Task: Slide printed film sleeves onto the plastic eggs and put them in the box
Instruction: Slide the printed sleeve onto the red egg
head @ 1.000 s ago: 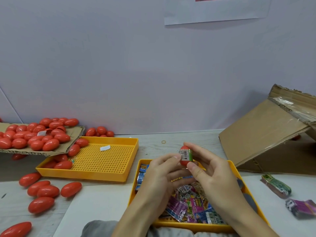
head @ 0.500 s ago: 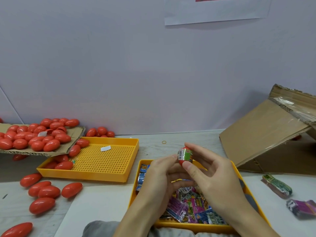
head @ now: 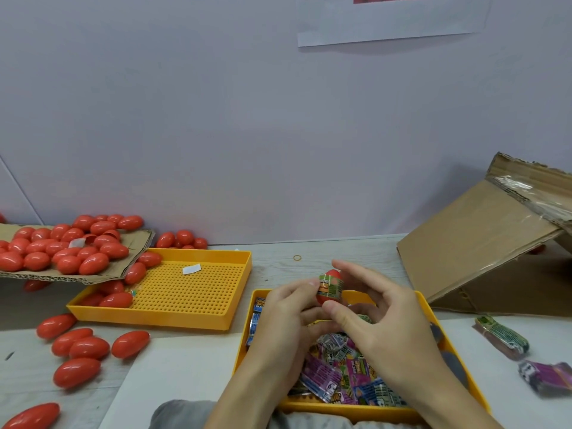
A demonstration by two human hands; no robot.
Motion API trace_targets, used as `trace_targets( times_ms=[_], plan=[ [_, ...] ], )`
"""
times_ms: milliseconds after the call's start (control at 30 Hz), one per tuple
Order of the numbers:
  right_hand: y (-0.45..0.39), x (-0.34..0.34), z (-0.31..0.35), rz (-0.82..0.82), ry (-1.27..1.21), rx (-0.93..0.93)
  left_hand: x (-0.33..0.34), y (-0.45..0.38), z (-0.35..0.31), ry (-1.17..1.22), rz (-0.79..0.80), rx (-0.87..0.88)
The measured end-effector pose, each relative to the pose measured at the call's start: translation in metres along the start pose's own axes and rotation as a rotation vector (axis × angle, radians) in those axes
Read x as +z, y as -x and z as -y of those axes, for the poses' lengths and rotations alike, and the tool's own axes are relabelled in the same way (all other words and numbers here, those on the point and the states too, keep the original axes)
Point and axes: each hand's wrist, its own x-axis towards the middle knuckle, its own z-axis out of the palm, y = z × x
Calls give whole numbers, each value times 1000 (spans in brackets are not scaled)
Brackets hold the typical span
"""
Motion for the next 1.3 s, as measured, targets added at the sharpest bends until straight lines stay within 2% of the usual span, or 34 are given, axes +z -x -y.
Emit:
trace_targets(
  times_ms=[667,867,1100,1300],
  plan=[
    [1,5,-1,-68,19,-22,0,-1,1,5,13,-54],
    [1,6,6,-83,184,-89,-1,0,1,-45,47,-24],
    [4,11,10,-165,447,-131,-1,-3,2,-35,-106,-2],
    [6,30,11,-123,647,-150,0,0,4,-230,-118,-13]
  ],
)
